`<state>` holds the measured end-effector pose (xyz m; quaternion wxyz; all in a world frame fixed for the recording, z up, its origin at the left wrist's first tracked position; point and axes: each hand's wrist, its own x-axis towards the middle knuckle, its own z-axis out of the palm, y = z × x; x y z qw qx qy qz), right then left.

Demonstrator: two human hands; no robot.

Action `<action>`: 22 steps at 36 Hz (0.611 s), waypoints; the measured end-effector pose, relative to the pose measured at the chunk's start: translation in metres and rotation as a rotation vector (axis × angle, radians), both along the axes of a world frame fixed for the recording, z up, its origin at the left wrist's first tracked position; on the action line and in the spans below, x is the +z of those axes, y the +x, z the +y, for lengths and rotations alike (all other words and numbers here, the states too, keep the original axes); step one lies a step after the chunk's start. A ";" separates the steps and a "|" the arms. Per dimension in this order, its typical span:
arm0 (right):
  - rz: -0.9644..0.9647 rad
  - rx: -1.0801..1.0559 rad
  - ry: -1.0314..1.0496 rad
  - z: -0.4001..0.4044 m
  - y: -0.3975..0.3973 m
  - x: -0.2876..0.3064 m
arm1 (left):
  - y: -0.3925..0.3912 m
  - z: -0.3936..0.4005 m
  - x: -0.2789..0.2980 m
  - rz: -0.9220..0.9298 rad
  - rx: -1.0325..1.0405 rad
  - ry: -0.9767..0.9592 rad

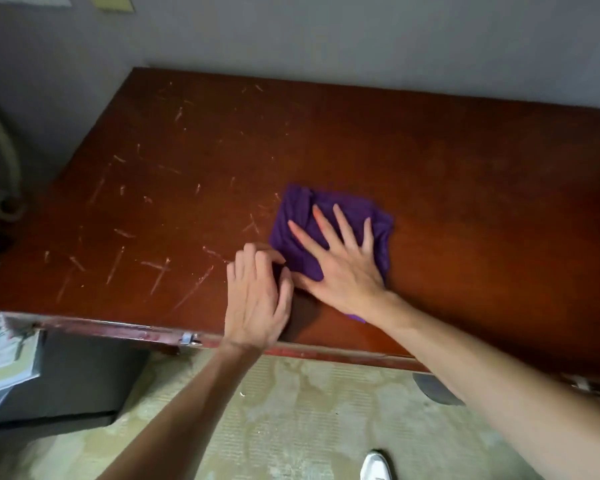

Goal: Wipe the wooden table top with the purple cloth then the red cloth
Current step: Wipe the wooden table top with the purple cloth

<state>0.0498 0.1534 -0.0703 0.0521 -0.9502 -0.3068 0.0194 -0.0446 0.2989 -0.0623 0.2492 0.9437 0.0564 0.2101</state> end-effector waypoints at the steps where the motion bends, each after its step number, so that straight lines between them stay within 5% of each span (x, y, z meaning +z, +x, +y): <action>1: -0.010 0.022 0.005 0.000 -0.019 -0.001 | -0.003 0.002 0.003 -0.014 0.017 -0.041; 4: -0.025 0.116 0.002 0.000 -0.060 -0.005 | -0.012 0.021 0.008 0.038 0.030 -0.048; 9: -0.028 0.230 -0.033 -0.001 -0.055 0.001 | -0.022 0.097 0.012 0.198 -0.139 0.231; 16: 0.018 0.629 -0.140 0.015 0.046 0.012 | -0.021 0.163 0.001 0.351 -0.167 0.243; 22: 0.006 0.638 -0.128 0.049 0.145 0.010 | -0.020 0.164 0.000 0.386 -0.214 0.219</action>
